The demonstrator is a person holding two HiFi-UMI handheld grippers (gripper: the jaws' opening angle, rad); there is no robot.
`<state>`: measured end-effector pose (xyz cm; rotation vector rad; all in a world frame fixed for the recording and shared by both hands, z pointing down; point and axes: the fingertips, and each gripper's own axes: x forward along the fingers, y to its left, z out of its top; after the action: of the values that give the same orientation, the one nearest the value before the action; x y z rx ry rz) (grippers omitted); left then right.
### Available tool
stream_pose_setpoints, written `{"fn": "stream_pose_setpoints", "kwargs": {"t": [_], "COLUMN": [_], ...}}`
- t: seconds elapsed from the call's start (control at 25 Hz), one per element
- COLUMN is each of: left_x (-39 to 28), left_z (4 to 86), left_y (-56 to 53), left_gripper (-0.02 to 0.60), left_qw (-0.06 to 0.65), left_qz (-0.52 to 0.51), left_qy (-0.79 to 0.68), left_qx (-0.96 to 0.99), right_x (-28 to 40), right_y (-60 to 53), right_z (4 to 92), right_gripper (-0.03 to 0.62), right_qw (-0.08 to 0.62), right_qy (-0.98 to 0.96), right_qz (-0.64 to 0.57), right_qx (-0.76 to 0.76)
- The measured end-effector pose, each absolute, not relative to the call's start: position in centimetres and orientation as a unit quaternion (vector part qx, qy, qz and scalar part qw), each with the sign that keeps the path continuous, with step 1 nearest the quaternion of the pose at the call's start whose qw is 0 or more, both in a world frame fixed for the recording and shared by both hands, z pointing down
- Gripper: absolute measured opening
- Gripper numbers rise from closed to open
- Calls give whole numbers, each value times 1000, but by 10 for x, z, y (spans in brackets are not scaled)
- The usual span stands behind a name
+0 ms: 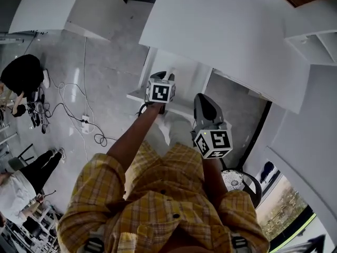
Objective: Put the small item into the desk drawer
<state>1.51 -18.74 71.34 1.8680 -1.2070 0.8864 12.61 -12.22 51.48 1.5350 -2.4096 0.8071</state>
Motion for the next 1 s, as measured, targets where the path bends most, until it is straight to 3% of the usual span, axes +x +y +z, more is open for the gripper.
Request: {"fn": "stream_pose_setpoints", "kwargs": {"t": [0.32,0.48,1.0], "left_x": [22,15,8], "left_z": [640,613,506], "left_y": [-176,-173,-160], "left_gripper": [74,3,2], "left_qw": [337,321,257], "left_qz": [281,244,156], "left_qy": [-474,-492,-511], "left_qx": [764,772,805], "right_x": [118,118,119], "right_y": [-120,-119,-109], "right_z": [485,472,414], "right_gripper": [-2,-2,-2], "right_qw": [74,72,47], "right_qy": [-817,-818,-831], "right_qz": [244,234,191], "right_qx": [517,521,520]}}
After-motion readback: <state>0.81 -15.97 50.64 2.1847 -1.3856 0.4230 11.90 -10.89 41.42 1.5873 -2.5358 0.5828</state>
